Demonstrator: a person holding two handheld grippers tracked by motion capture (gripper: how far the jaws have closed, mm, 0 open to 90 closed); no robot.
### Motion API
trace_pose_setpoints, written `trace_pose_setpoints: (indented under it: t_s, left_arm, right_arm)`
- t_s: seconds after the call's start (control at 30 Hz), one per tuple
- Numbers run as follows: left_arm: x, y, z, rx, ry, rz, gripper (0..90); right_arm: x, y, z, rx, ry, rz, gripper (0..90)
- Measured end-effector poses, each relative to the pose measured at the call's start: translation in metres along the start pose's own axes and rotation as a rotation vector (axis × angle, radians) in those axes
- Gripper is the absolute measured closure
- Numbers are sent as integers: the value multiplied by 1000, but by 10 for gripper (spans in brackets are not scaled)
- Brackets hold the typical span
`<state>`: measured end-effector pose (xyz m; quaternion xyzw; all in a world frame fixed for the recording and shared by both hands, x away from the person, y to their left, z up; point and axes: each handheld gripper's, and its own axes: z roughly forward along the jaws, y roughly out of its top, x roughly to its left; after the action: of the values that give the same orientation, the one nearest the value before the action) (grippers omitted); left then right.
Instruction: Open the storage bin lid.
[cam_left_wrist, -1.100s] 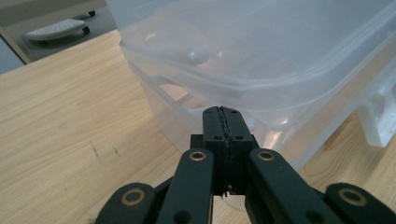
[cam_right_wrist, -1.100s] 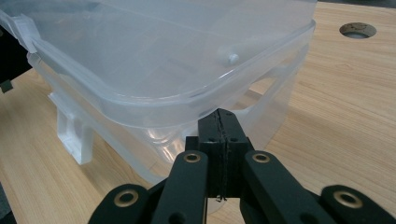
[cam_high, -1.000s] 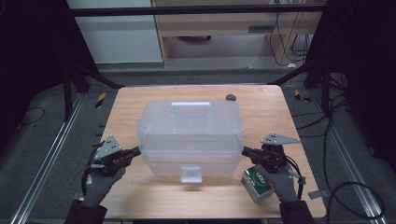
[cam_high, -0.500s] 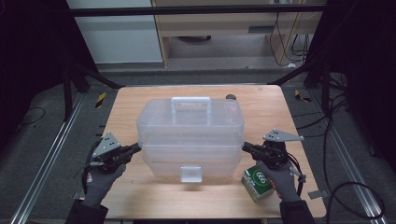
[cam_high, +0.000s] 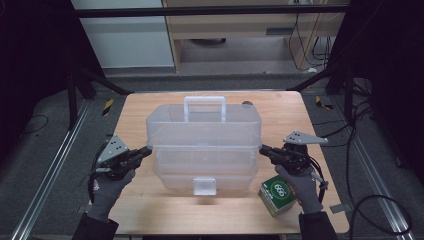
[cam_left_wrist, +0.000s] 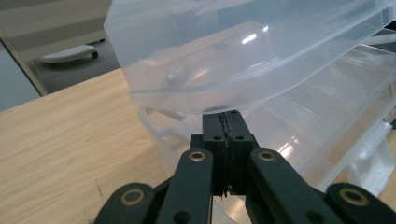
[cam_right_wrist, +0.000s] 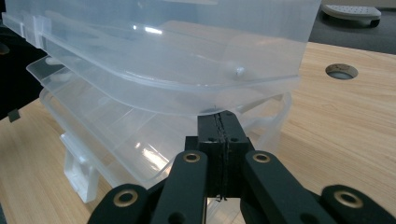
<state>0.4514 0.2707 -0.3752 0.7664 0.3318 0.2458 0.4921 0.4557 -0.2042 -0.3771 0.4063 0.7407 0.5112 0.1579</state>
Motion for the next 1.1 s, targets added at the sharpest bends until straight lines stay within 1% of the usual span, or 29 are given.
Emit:
trace_pose_setpoints:
  t_s: [0.13, 0.27, 0.3, 0.33, 0.5, 0.53, 0.6, 0.63, 0.67, 0.7, 0.77, 0.83, 0.93, 1.1]
  left_arm:
    - [2, 4, 1, -13, 8, -12, 892]
    - [3, 8, 2, -18, 20, -10, 892]
    - [2, 8, 3, -17, 26, -6, 892]
    - [2, 7, 4, -23, 28, -10, 891]
    - [2, 5, 7, -21, 28, -15, 885]
    - [2, 4, 7, -14, 33, -8, 883]
    - [1, 2, 7, -12, 44, -8, 868]
    - [1, 1, 7, -3, 61, -4, 832]
    - [2, 0, 8, 5, 71, -10, 832]
    - [3, -2, 9, 8, 70, -21, 816]
    - [4, -4, 9, 15, 87, -28, 779]
    - [5, -4, 10, 7, 102, -32, 711]
    - [2, -2, 13, -1, 120, -19, 621]
    - [-2, 3, 21, 0, 130, 4, 552]
  right_arm:
    - [-1, 5, 0, -5, -2, -7, 896]
    - [-3, 9, 1, -11, 2, -7, 896]
    - [-3, 9, 1, -15, 4, -5, 897]
    - [-4, 9, 1, -16, 8, 0, 896]
    - [-3, 8, 1, -10, 7, -8, 897]
    - [-3, 8, 1, -9, 7, -9, 897]
    - [-2, 8, 1, -7, 8, -9, 896]
    - [-2, 7, 2, -4, 8, -13, 897]
    - [-2, 7, 2, -4, 8, -13, 897]
    - [-1, 7, 2, 2, 12, -12, 897]
    - [0, 7, 3, 9, 10, -21, 896]
    - [0, 7, 3, 10, 10, -21, 897]
    - [0, 7, 3, 11, 11, -22, 896]
    - [1, 7, 2, 12, 13, -24, 897]
